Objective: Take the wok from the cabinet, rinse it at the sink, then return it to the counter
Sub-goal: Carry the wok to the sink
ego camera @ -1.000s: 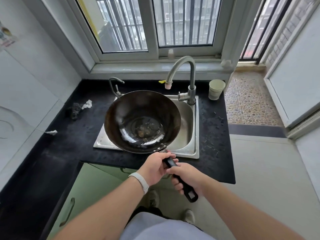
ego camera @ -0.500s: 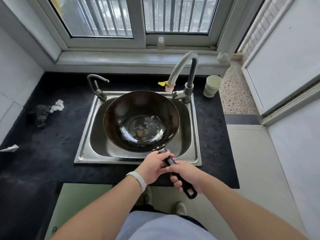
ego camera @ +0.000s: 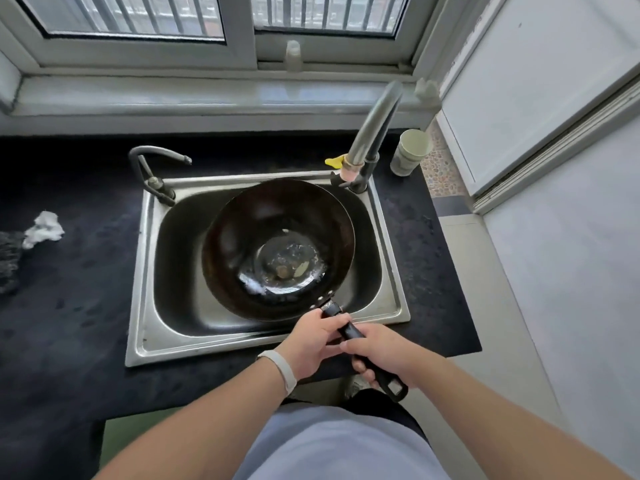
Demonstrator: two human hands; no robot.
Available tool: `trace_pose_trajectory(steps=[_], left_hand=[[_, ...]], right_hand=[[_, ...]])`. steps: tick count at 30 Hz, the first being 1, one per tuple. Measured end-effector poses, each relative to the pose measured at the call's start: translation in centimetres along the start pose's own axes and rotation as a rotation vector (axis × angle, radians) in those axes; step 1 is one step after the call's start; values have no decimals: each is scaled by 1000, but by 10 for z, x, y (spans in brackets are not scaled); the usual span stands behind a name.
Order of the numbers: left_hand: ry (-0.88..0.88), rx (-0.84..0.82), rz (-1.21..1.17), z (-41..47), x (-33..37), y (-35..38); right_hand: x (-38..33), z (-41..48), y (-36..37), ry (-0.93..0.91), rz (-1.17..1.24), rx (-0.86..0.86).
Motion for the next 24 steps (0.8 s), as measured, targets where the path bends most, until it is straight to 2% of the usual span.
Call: trace_pose_trajectory(steps=[14,19,24], left_hand=[[-53,36,50,15,-8,24],[-70,72,32,25,-6,34],[-88,129,257,24,-5,31]], right_hand=[[4,2,-35,-28,-70,-43],[3,9,-52,27,-69,-55],[4,16,-62,70,-42,-71]])
Point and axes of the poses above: each hand's wrist, its own z-axis towards the middle knuckle, its own y-axis out of the palm, x = y × z, the point moved 7 cm from there along z, towards the middle knuckle, and after that the axes turned 13 degrees about z, right-handed, at the moved point
